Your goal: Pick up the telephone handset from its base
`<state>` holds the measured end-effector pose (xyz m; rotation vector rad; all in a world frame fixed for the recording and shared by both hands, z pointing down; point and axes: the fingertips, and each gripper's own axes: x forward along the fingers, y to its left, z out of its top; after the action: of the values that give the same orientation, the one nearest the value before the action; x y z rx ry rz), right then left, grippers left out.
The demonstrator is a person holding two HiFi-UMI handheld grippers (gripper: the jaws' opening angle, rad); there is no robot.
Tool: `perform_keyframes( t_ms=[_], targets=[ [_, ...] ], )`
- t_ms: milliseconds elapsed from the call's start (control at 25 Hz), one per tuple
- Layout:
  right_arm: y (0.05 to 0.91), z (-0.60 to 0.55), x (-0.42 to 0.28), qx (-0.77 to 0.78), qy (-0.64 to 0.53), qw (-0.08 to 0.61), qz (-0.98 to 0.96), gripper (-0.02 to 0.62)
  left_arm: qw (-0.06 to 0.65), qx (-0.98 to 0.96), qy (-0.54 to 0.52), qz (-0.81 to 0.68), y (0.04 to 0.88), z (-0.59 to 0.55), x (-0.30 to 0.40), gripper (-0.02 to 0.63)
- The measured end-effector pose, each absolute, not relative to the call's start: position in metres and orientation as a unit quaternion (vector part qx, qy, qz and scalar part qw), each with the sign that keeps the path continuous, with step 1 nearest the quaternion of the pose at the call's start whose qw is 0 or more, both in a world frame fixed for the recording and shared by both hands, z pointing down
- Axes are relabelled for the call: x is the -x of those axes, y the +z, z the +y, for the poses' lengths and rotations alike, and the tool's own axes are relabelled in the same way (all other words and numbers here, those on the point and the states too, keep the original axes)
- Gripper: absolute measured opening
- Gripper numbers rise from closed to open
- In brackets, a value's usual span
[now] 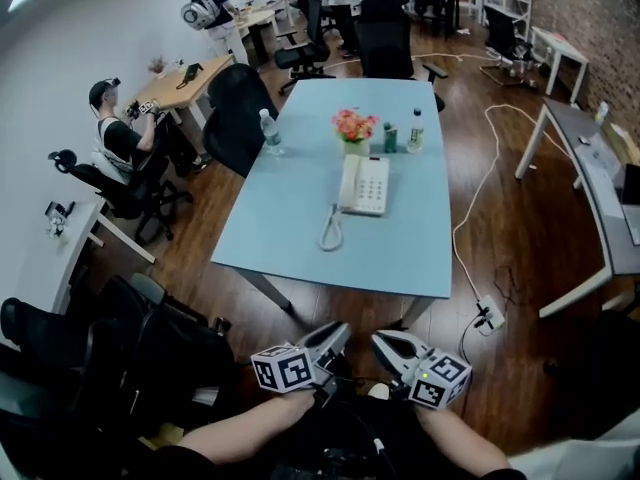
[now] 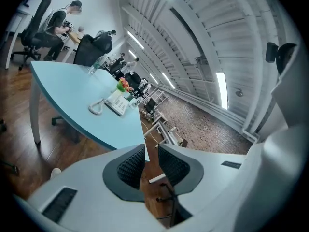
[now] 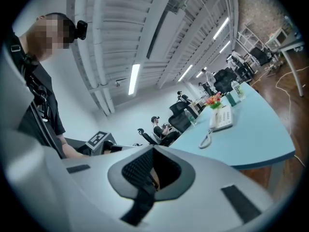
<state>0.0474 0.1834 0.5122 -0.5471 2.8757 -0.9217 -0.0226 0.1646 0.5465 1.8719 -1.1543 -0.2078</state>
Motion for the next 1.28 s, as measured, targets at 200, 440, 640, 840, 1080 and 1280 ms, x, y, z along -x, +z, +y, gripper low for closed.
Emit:
perform_keyframes(
  t_ms=[200, 440, 640, 840, 1080, 1280],
  targets=[
    [0.519, 0.152, -0.04, 0.195, -0.307, 0.03, 0.931, 0.017, 0.45, -0.765, -0.065, -0.456, 0.55, 0.13, 0.025, 0.071],
    [0.516, 0.087, -0.024, 0.229, -0.298, 0.012, 0.926, 0.017, 0.456, -0.775, -0.083, -0.43, 0.542, 0.058, 0.043, 0.071],
    [0.513, 0.029, -0.002, 0.261, -0.286, -0.002, 0.922, 0.017, 0.454, -0.791, -0.094, -0.398, 0.531, -0.007, 0.061, 0.072],
    [0.513, -0.017, 0.022, 0.292, -0.279, -0.008, 0.915, 0.017, 0.456, -0.807, -0.083, -0.367, 0.534, -0.055, 0.08, 0.072],
    [0.522, -0.048, 0.037, 0.329, -0.275, -0.022, 0.903, 0.017, 0.469, -0.81, -0.075, -0.344, 0.551, -0.094, 0.097, 0.071],
    [0.523, -0.066, 0.036, 0.346, -0.268, -0.036, 0.898, 0.017, 0.474, -0.812, -0.066, -0.334, 0.56, -0.112, 0.1, 0.072]
  ],
)
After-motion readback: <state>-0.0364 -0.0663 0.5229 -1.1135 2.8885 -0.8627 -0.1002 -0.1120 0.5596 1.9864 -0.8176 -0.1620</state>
